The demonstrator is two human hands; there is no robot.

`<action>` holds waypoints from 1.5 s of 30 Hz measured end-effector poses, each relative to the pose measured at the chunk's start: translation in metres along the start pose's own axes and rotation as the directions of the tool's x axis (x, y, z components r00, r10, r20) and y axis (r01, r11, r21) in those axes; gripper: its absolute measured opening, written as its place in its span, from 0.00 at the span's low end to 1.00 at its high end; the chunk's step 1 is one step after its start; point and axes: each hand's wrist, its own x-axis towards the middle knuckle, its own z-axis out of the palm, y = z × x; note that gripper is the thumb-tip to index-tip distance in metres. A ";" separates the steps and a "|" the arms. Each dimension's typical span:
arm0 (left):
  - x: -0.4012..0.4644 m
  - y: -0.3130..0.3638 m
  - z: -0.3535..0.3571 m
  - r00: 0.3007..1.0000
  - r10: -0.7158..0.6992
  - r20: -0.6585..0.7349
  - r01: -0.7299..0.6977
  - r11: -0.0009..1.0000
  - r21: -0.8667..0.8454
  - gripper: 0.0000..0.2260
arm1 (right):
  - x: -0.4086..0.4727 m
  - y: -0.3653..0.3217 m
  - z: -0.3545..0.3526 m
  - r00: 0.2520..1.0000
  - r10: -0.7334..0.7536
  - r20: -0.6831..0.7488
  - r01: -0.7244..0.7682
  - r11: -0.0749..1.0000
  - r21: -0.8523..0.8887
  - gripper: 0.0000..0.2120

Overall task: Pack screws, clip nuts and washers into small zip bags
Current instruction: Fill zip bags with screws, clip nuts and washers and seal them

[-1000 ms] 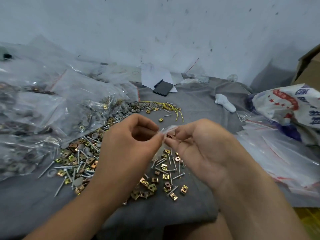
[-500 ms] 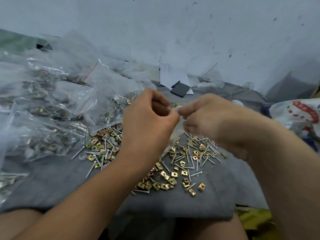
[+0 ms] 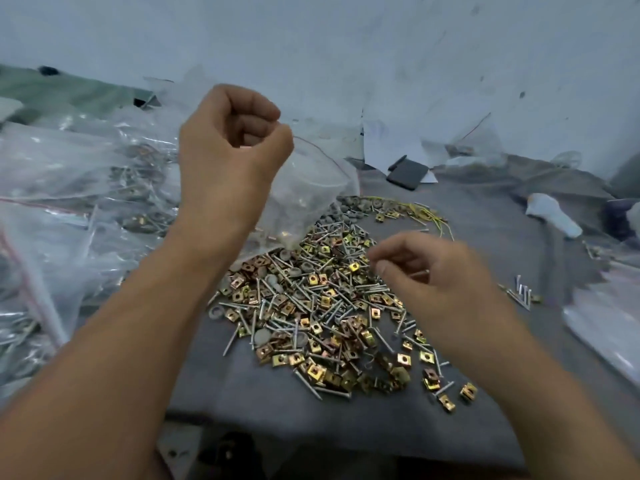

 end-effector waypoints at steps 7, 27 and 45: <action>0.020 -0.008 -0.019 0.976 -0.055 -0.211 0.046 0.998 -0.046 0.09 | 0.051 0.009 0.025 0.988 -0.017 0.155 0.050 0.976 -0.211 0.06; 0.032 -0.020 -0.049 0.901 -0.127 -0.415 0.118 0.992 -0.047 0.09 | 0.077 -0.006 0.078 0.849 -0.236 0.472 0.393 0.880 -0.268 0.07; 0.010 -0.007 -0.070 0.990 -0.089 -0.110 0.098 0.992 0.080 0.07 | 0.086 -0.058 0.042 0.925 -0.371 -0.088 0.380 0.877 0.294 0.08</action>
